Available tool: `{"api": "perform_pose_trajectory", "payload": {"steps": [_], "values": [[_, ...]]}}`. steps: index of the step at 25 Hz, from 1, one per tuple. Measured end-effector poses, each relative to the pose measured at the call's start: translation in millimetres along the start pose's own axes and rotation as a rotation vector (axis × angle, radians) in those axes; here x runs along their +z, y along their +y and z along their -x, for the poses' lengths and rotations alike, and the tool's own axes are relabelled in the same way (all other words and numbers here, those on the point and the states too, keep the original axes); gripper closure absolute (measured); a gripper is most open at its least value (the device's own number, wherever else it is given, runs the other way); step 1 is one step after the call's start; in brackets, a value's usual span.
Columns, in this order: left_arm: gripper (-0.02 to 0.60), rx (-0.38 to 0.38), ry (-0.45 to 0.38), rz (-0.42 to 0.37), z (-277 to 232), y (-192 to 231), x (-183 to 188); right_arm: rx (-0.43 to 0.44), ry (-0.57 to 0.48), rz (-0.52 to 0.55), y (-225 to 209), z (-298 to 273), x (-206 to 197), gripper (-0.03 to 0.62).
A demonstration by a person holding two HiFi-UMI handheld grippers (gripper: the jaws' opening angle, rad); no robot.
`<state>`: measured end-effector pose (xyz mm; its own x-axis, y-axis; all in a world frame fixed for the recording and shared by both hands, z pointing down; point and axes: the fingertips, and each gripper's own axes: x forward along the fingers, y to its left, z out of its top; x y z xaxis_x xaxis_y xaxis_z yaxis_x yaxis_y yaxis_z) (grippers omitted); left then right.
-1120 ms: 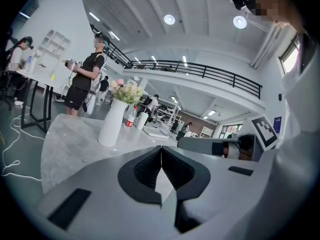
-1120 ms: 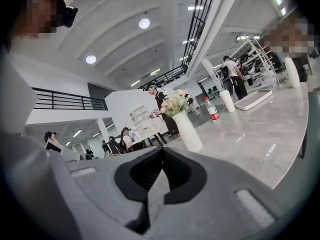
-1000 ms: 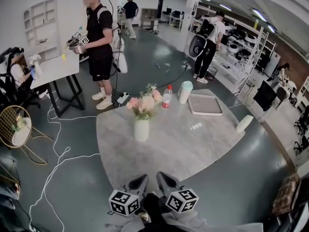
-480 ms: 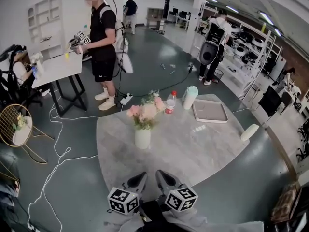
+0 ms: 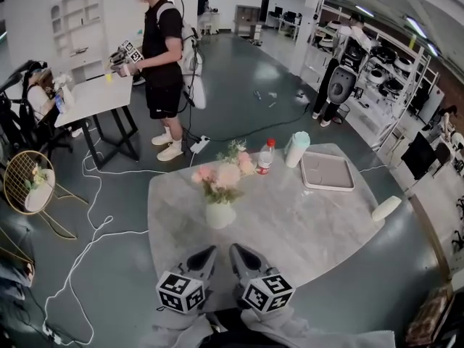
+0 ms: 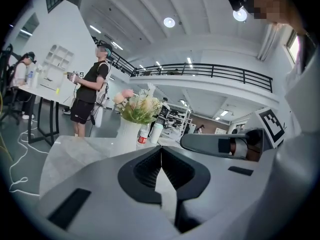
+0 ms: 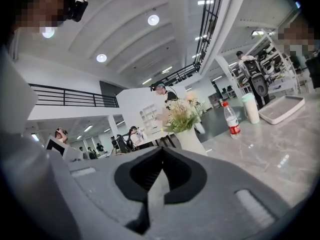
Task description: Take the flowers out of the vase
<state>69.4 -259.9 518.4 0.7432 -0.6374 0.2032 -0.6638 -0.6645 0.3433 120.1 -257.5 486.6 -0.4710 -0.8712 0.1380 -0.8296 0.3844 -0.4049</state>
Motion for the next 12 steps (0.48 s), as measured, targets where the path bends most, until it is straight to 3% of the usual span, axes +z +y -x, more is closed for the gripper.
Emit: {"api": "perform_pose_trajectory", "payload": {"steps": [12], "values": [[0.580, 0.049, -0.070, -0.015, -41.5, 31.5, 62.9, 0.033, -0.056, 0.102, -18.1, -49.3, 65.3, 0.594]]}}
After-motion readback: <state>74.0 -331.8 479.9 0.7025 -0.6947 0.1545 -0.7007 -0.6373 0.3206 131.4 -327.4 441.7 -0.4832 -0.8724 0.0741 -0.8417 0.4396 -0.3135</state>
